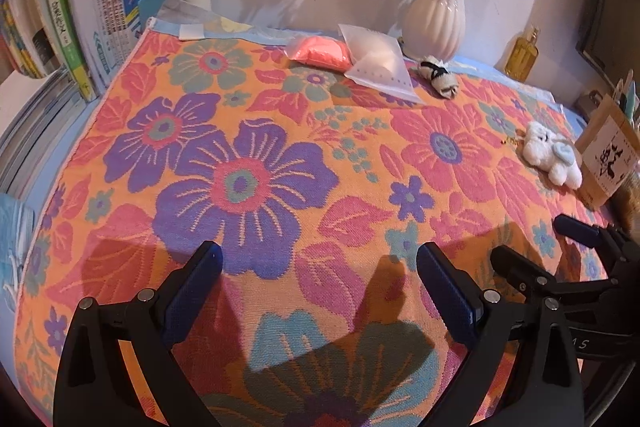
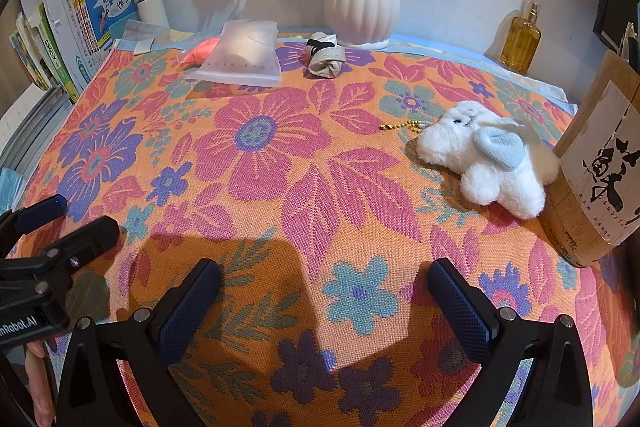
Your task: Organize soft objects
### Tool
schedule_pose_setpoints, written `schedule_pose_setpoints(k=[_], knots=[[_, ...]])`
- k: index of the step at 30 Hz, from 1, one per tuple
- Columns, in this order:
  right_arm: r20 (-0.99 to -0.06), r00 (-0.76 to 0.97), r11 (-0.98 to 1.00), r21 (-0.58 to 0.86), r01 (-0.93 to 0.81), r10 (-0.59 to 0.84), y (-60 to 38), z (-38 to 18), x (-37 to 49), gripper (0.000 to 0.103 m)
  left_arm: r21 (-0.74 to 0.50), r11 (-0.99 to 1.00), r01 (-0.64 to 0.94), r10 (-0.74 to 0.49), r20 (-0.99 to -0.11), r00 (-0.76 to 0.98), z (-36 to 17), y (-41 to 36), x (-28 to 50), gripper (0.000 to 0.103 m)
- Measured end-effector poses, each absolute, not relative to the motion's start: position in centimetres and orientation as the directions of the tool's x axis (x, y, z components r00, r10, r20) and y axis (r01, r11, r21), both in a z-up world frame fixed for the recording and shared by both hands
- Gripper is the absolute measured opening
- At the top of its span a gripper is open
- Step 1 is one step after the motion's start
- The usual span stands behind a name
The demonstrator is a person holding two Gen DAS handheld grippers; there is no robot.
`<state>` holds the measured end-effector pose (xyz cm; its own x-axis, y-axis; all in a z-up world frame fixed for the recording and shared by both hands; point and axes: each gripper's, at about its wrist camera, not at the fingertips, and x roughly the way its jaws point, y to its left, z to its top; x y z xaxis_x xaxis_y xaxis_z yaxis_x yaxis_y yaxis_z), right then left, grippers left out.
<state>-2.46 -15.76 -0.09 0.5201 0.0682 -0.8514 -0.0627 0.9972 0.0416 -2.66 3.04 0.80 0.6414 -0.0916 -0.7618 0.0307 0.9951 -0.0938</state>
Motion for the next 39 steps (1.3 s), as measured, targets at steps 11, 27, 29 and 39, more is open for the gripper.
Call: schedule_pose_setpoints(k=[11,27,29,39], knots=[[-0.853,0.517,0.997,0.043,-0.058,0.068,-15.8,-0.1,-2.4,0.103,-0.079,0.995,0.054,-0.096,-0.838,0.537,0.8,2.7,-0.7,0.102],[-0.877,0.476,0.996,0.031,-0.082,0.067,-15.5,0.2,-4.3,0.103,-0.428,0.904,-0.007,-0.350,-0.750,0.562,1.4,1.4,13.5,0.102],[-0.878,0.472,0.996,0.053,-0.069,0.080,-15.8,0.1,-4.4,0.103,-0.361,0.933,0.019,-0.301,-0.749,0.591,1.6,-0.1,14.4,0.102],[-0.881,0.459,0.990,0.067,-0.122,0.116,-16.0,0.0,-3.7,0.103,-0.349,0.936,0.044,-0.301,-0.729,0.615,1.3,-0.1,16.0,0.041]])
